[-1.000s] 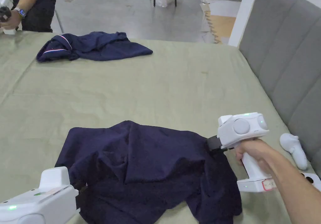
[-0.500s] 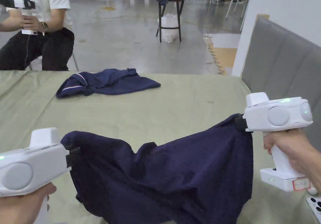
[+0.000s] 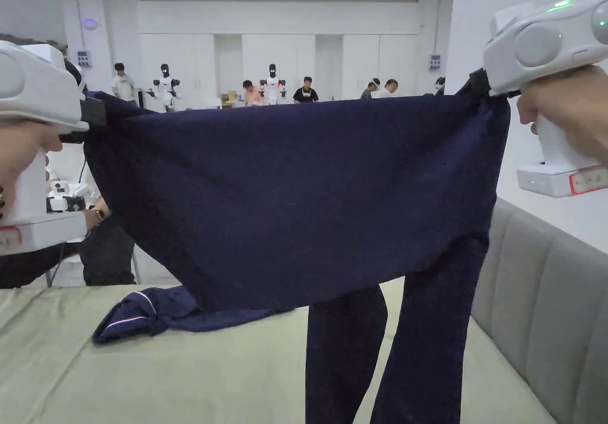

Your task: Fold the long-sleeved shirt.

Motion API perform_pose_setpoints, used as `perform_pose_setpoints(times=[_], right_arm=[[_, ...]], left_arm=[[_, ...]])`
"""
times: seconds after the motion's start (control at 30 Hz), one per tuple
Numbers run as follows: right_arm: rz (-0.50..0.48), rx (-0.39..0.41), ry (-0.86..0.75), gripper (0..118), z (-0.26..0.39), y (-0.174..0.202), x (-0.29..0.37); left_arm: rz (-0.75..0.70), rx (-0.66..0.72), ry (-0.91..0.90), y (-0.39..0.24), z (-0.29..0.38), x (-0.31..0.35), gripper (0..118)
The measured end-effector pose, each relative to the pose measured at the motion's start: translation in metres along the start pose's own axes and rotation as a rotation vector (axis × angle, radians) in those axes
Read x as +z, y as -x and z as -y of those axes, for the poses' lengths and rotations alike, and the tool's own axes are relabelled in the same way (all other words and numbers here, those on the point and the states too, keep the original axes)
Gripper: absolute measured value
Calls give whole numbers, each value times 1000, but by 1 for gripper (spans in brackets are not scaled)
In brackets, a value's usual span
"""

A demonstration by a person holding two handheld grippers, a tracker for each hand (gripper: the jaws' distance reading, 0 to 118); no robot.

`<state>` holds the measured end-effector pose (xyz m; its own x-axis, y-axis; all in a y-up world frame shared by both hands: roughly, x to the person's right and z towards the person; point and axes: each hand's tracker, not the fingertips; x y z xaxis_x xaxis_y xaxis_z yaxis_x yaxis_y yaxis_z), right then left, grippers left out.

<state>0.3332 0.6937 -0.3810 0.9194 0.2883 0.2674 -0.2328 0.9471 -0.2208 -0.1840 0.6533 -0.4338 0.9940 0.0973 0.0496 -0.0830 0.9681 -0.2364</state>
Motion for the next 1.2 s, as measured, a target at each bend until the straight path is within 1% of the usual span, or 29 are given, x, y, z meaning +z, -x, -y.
perform_pose_setpoints(times=[0.1, 0.17, 0.23, 0.3, 0.37, 0.5, 0.6, 0.7, 0.77, 0.8, 0.87, 0.93, 0.97, 1.0, 1.07, 1.1, 1.17, 1.2], right_arm=[[44, 17, -20, 8, -23, -1, -7], [46, 2, -22, 8, -23, -6, -13], [39, -65, 0, 8, -9, -8, -20], [23, -110, 34, 8, 16, -8, -27], [11, -122, 61, 8, 48, -2, -39], [0, -93, 199, 8, 134, 18, -73], [-46, -127, 305, 8, 204, 36, -88], [-50, -148, 396, 9, 268, 54, -90], [-65, -152, 451, 9, 299, 60, -90], [-62, -155, 447, 9, 309, 63, -87], [-58, -163, 451, 9, 322, 61, -77], [-78, -190, 450, 9, 331, 54, -65], [-82, -195, 432, 9, 335, 51, -53], [-91, -173, 418, 9, 338, 49, -36], [-105, -180, 389, 9, 354, 43, 10], [-130, -178, 385, 9, 365, 39, 34], [-150, -202, 387, 9, 397, 32, 80], [-153, -245, 422, 9, 419, 32, 105]], left_arm=[[13, 38, -10, -12, -25, -7, 10], [15, 42, -1, -18, -29, -13, 10], [4, 44, 9, -23, -22, -22, 10], [-10, 40, 35, -26, -5, -34, 10], [-9, 51, 59, -26, 22, -47, 10], [2, 32, 192, -25, 109, -83, 10], [10, 62, 286, -21, 183, -102, 10], [27, 92, 383, -17, 250, -111, 10], [30, 123, 438, -13, 281, -114, 10], [34, 131, 455, -12, 293, -113, 10], [40, 125, 450, -12, 303, -98, 10], [52, 103, 436, -10, 308, -75, 10], [55, 115, 413, -7, 308, -63, 10], [59, 105, 414, -5, 313, -44, 10], [67, 107, 397, 0, 329, -3, 10], [74, 84, 396, 4, 339, 19, 10], [77, 84, 396, 10, 370, 62, 10], [84, 80, 408, 14, 390, 84, 10]])
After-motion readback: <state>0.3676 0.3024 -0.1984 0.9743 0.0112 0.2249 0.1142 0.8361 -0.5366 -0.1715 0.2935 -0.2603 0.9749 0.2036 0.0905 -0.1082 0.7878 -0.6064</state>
